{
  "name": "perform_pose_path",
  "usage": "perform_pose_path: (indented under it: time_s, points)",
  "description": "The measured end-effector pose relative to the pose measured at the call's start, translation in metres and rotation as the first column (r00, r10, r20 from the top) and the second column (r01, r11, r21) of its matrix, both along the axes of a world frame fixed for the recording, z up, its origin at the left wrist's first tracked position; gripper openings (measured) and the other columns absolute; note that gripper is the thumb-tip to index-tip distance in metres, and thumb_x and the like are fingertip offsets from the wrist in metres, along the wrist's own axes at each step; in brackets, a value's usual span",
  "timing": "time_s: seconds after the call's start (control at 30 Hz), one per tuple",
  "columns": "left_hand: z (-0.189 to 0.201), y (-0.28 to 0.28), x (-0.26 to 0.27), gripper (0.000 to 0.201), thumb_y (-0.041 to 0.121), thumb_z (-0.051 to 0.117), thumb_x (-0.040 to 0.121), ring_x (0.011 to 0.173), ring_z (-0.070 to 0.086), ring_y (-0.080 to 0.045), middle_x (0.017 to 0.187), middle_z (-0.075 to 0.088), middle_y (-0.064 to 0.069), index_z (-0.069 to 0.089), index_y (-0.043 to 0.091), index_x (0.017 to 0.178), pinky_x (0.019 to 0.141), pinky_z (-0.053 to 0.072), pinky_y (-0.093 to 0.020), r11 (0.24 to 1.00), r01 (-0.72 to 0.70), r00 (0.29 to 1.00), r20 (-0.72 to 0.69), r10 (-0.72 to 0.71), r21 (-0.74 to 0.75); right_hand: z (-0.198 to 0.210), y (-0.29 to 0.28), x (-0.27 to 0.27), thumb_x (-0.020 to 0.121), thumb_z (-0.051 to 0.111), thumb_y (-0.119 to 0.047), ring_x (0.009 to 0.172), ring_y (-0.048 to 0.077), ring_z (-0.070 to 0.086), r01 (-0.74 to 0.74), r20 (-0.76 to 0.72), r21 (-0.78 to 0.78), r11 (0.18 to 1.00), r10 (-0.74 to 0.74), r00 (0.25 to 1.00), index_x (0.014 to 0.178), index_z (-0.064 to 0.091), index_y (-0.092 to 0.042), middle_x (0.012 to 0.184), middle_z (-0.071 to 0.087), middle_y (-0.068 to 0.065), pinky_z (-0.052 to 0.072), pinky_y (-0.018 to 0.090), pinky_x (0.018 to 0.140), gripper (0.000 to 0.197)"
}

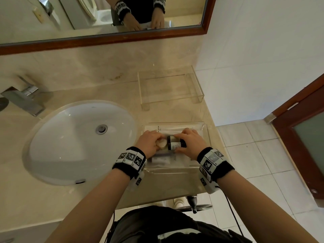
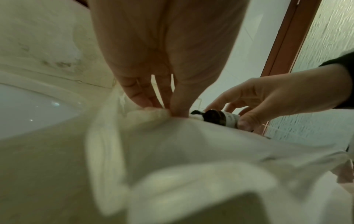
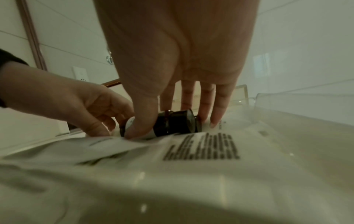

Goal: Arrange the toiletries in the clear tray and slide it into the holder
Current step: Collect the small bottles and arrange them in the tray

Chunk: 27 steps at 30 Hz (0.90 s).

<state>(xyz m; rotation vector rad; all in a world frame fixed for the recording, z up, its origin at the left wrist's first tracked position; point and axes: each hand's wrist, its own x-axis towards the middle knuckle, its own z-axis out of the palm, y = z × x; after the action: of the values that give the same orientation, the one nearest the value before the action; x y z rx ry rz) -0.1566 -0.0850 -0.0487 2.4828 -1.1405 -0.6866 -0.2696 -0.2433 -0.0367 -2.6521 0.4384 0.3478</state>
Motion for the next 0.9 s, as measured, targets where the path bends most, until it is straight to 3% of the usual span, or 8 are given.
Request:
perform_pose_path:
  time_s: [0.37, 0.53, 0.77, 0.9]
  points:
    - [-0.003, 0.008, 0.001, 0.039, 0.017, 0.069, 0.081, 0.109, 0.051, -0.019, 0.119, 0.062, -0.001, 0.061, 0.018, 0.119, 0.097, 0.037, -0.029, 0.996, -0.053, 0.998, -0.021, 0.052, -0.074, -0.003, -0.011, -0.019, 0.084, 0.065, -0.038, 0.116, 0.017, 0.048, 0.112, 0.051, -0.004, 0.994, -0.111, 0.992, 0.128, 0.058, -0.029, 0.125, 0.056, -0.007, 0.045, 0.030, 0.095, 0.045]
    - [-0.004, 0.007, 0.000, 0.034, 0.018, 0.071, 0.080, 0.107, 0.051, -0.018, 0.115, 0.064, 0.000, 0.063, 0.019, 0.114, 0.095, 0.038, -0.029, 0.991, -0.088, 0.996, -0.028, 0.086, -0.099, -0.001, -0.009, -0.019, 0.080, 0.071, -0.030, 0.111, 0.017, 0.055, 0.162, 0.077, 0.074, 0.984, -0.168, 0.983, 0.128, 0.059, -0.020, 0.122, 0.058, -0.003, 0.045, 0.030, 0.098, 0.050]
    - [-0.003, 0.006, 0.001, 0.032, 0.015, 0.071, 0.080, 0.105, 0.052, -0.016, 0.111, 0.064, -0.001, 0.065, 0.018, 0.111, 0.094, 0.040, -0.027, 0.984, -0.112, 0.992, -0.073, 0.103, -0.135, 0.000, -0.002, -0.012, 0.075, 0.076, -0.027, 0.108, 0.022, 0.055, 0.119, 0.061, 0.079, 0.990, -0.124, 0.990, 0.125, 0.058, -0.015, 0.117, 0.057, 0.005, 0.044, 0.033, 0.098, 0.055]
    - [-0.001, 0.008, 0.009, 0.025, 0.026, 0.057, 0.091, 0.103, 0.054, -0.016, 0.110, 0.062, -0.002, 0.064, 0.013, 0.111, 0.093, 0.041, -0.024, 0.973, -0.123, 0.991, 0.025, 0.130, -0.196, 0.005, -0.015, -0.013, 0.085, 0.066, -0.029, 0.114, 0.023, 0.053, 0.257, 0.126, 0.104, 0.961, -0.269, 0.955, 0.126, 0.057, -0.013, 0.125, 0.056, 0.005, 0.044, 0.034, 0.099, 0.045]
